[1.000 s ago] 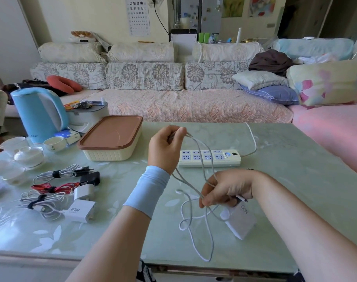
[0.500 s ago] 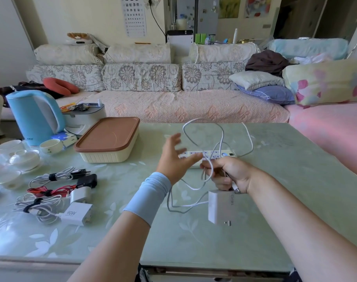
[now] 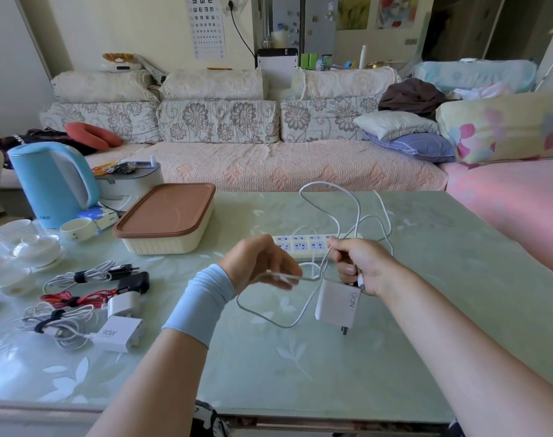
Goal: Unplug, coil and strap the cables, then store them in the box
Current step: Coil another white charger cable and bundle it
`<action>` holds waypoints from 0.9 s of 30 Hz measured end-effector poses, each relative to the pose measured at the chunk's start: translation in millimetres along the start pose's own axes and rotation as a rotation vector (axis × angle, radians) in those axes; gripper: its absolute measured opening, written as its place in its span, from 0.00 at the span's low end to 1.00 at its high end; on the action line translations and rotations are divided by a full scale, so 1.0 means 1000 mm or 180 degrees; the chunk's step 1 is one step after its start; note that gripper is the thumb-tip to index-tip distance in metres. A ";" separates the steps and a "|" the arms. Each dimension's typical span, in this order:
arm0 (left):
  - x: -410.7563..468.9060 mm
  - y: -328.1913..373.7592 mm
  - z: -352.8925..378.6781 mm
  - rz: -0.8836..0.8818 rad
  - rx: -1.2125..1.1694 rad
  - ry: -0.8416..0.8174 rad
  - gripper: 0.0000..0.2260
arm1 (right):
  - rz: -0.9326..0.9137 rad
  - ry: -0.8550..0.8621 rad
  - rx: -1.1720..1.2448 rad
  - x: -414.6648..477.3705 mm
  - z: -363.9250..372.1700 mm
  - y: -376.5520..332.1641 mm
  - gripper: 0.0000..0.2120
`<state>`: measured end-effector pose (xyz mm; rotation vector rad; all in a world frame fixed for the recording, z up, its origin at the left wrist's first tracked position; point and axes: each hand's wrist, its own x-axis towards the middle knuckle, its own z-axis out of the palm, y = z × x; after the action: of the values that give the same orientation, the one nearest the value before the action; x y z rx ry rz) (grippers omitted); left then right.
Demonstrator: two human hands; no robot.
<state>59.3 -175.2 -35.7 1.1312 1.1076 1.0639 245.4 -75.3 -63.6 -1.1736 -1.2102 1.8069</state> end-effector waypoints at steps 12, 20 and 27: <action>0.025 -0.018 0.017 0.0139 0.2154 0.0243 0.11 | -0.0320 -0.0727 -0.0813 -0.022 0.011 -0.008 0.19; 0.021 -0.014 0.017 0.0275 0.0699 0.0499 0.07 | -0.0615 -0.0345 -0.0711 -0.020 0.017 -0.006 0.13; 0.029 -0.012 0.032 0.0332 -0.1003 0.1168 0.05 | -0.0517 -0.0436 -0.1169 -0.024 0.022 -0.001 0.12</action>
<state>95.9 -152.3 -48.2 0.7663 1.1196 1.5121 234.2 -102.8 -51.2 -1.1194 -1.7203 1.6075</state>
